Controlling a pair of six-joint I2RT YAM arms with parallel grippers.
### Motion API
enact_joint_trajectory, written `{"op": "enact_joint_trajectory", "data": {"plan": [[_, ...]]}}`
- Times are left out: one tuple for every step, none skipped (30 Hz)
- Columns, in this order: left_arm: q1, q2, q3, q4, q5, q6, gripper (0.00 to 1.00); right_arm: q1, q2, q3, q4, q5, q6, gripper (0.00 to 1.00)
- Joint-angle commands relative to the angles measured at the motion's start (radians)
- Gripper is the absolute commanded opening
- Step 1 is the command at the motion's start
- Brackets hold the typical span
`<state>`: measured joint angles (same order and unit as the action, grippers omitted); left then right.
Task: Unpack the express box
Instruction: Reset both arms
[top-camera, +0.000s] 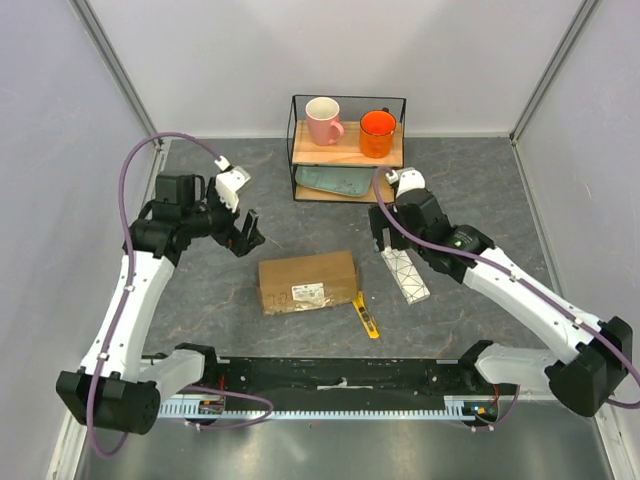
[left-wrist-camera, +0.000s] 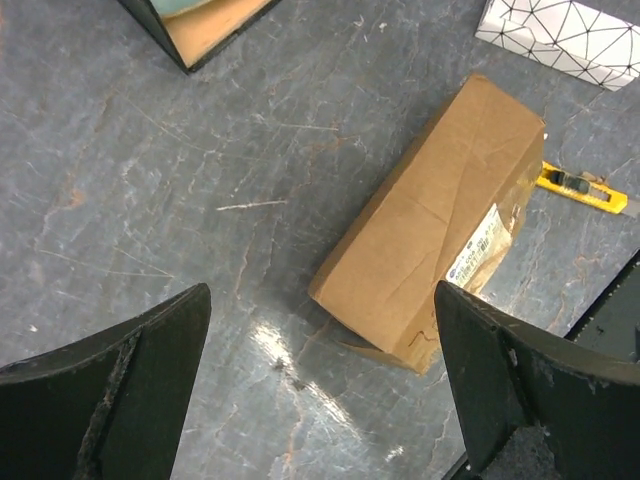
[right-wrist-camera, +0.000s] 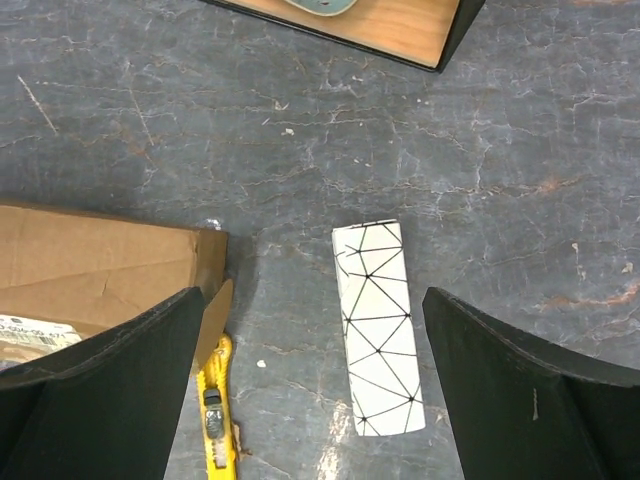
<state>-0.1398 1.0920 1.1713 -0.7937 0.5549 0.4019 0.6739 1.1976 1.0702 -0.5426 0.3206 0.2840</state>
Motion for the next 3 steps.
{"op": "enact_joint_trajectory", "data": {"plan": [[0.014,-0.075,-0.051,0.073,0.019,-0.071,0.99,-0.002,-0.046,-0.012,0.004,-0.032,0.004,0.98],[0.016,-0.084,-0.076,0.080,0.011,-0.075,0.99,-0.004,-0.052,-0.009,0.004,-0.032,0.001,0.98],[0.020,-0.102,-0.087,0.085,0.010,-0.077,0.99,-0.002,-0.059,-0.009,0.004,-0.032,0.001,0.98]]}}
